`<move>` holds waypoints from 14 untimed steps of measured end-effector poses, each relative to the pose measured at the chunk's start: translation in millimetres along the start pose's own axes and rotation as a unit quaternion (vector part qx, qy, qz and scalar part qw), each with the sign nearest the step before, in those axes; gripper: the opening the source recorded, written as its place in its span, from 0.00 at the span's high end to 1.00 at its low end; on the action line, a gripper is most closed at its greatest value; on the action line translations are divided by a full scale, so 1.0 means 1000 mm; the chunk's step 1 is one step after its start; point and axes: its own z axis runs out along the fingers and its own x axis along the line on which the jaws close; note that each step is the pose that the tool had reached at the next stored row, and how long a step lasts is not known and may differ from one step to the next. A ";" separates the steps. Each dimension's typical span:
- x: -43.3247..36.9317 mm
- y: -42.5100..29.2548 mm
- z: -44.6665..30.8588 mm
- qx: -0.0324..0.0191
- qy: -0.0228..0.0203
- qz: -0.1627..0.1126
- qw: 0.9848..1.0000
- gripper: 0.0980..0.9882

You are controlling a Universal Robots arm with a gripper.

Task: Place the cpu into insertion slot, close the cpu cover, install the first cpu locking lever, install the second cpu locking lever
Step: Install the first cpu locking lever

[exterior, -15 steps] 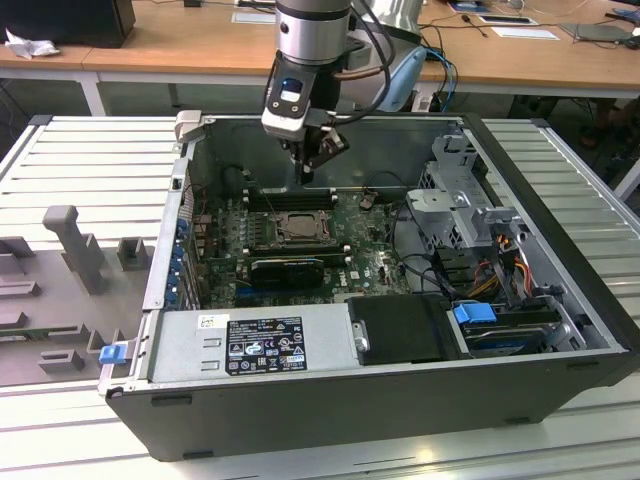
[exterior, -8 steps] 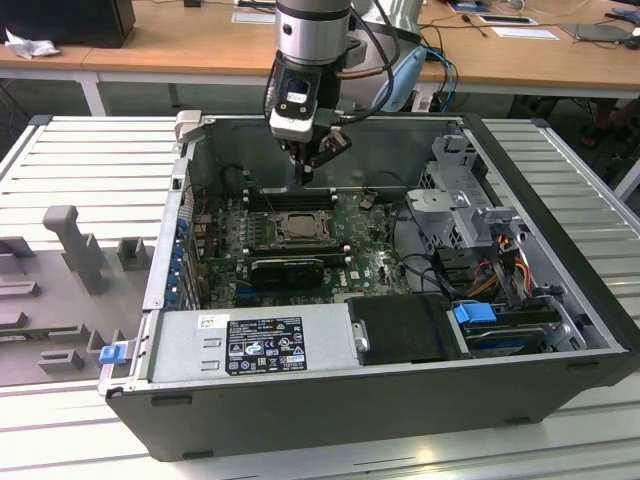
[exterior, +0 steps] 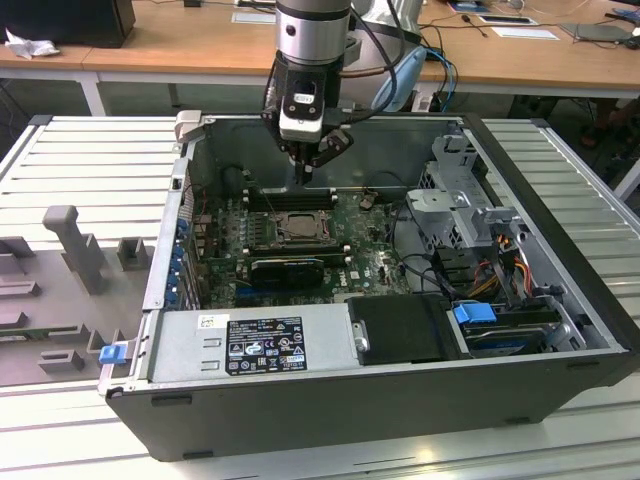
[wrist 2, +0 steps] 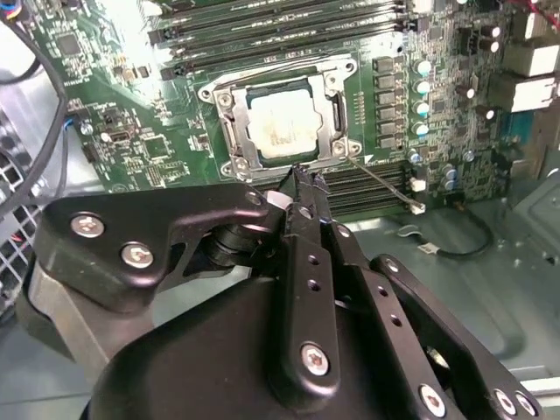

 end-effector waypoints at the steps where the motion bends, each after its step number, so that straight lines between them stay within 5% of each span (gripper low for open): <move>1: 0.0000 0.0000 0.0000 0.000 0.000 -0.008 1.000 0.99; 10: 0.0000 0.0000 0.0000 0.001 0.001 -0.072 0.997 0.99; 14: 0.0000 0.0000 0.0000 0.002 0.002 -0.117 0.993 0.99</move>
